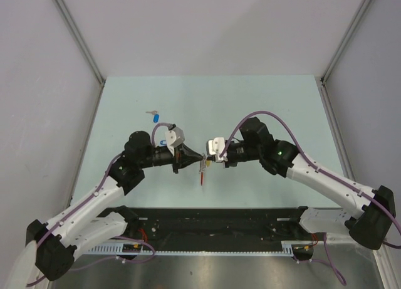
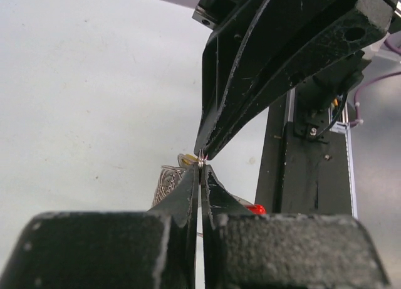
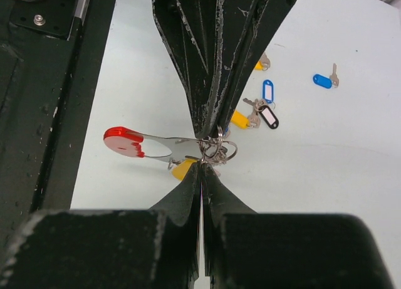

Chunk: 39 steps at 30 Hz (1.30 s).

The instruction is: Put the keys on the keyring

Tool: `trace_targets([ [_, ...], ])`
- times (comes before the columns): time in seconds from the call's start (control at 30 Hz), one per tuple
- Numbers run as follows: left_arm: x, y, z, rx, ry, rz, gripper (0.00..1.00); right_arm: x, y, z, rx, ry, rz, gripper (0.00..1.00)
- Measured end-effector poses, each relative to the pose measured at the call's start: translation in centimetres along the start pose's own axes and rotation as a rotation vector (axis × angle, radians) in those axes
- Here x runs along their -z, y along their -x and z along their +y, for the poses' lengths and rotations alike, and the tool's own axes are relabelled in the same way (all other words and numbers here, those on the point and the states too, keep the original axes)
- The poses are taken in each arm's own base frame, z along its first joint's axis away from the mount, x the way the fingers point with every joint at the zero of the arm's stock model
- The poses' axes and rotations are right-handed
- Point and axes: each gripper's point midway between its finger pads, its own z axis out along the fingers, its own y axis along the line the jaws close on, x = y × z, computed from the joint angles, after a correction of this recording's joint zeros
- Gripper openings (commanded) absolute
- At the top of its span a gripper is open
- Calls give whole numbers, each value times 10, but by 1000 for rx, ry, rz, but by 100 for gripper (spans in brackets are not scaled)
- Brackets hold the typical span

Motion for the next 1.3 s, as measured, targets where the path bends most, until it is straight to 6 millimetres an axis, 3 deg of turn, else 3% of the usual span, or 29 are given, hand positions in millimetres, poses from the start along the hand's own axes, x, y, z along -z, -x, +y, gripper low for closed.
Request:
trace_targets([
  [0.33,-3,4,5,67,39,-70,2,4,1,-4,-16,-35,11,0],
  [0.47,-4,1,8,85,54,-61,33,5,0,-5,-37,-51,20,0],
  [0.67,-3,-9,18,122,119,-29,59,6,-5,-6,-74,-68,44,0],
  [0.83,12,-4,28,128,233,-28,71,6,-22,-13,-127,-92,96,0],
  [0.9,23,7,33,123,301,-45,90,9,-34,-24,-161,-120,129,0],
  [0.97,34,19,37,105,363,-68,98,14,-46,-38,-194,-158,164,0],
  [1.13,66,31,51,104,540,-97,100,32,-76,-90,-264,-304,250,0],
  [1.3,100,18,75,132,754,-64,100,58,-109,-149,-324,-496,319,0],
])
